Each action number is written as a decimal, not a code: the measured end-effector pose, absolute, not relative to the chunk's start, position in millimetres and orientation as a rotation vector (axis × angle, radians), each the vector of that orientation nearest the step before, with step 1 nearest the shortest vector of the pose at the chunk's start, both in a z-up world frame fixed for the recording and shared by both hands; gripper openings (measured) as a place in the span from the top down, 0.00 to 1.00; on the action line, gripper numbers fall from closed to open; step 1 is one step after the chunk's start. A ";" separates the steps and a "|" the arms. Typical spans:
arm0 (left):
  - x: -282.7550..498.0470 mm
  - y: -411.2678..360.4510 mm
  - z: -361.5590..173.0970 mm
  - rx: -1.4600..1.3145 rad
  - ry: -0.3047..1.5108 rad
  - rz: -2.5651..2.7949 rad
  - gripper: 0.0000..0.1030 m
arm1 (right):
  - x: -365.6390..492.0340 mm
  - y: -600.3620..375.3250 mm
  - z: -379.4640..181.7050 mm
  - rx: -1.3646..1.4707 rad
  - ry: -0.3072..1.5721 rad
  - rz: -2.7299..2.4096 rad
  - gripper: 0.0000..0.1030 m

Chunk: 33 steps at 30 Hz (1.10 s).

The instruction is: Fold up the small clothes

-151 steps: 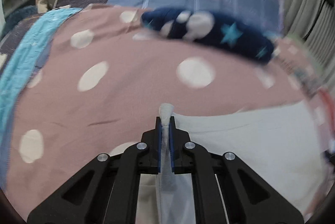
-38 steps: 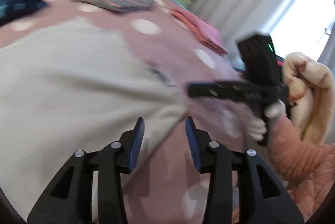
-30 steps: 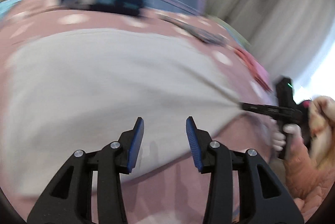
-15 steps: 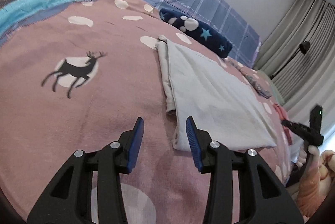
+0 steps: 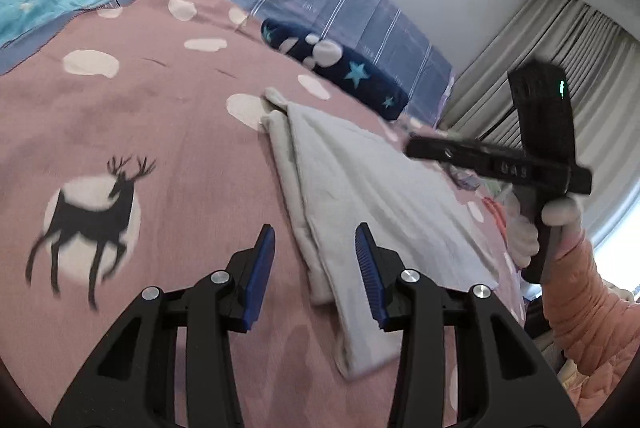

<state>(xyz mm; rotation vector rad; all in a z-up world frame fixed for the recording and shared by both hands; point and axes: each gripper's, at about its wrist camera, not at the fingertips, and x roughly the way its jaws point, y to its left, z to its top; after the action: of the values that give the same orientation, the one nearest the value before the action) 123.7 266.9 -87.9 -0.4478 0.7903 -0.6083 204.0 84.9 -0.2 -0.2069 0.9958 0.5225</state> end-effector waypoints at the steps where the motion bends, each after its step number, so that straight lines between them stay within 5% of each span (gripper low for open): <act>1: 130.4 265.0 -90.3 -0.447 0.813 -0.610 0.59 | 213.3 95.8 -2.7 -0.214 1.005 0.536 0.71; 17: 123.2 245.9 -119.0 -0.500 0.872 -0.857 0.59 | 269.4 217.6 -65.1 -0.748 1.083 0.470 0.58; 18: 123.5 245.1 -119.3 -0.498 0.872 -0.858 0.59 | 270.2 218.1 -70.0 -0.800 1.072 0.446 0.59; 19: 122.9 245.3 -119.4 -0.499 0.871 -0.857 0.59 | 272.1 216.6 -73.1 -0.821 1.075 0.430 0.84; 20: 121.7 246.2 -119.7 -0.504 0.867 -0.848 0.73 | 274.9 213.1 -73.1 -0.799 1.093 0.427 0.94; 21: 121.9 246.2 -120.7 -0.509 0.865 -0.839 0.87 | 274.2 209.4 -66.0 -0.755 1.072 0.427 0.94; 25: 99.8 242.1 -103.9 -0.439 0.760 -0.790 0.91 | 267.4 194.9 -27.5 -0.557 0.960 0.470 0.99; 33: 77.3 252.8 -113.7 -0.506 0.788 -0.736 0.95 | 296.2 179.1 -53.3 -0.367 1.070 0.517 0.98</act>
<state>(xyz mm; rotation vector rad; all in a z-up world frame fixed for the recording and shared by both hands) 77.3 252.8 -113.7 -0.5056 0.7884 -0.7363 296.2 179.1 -53.3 -0.3665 1.0704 0.5170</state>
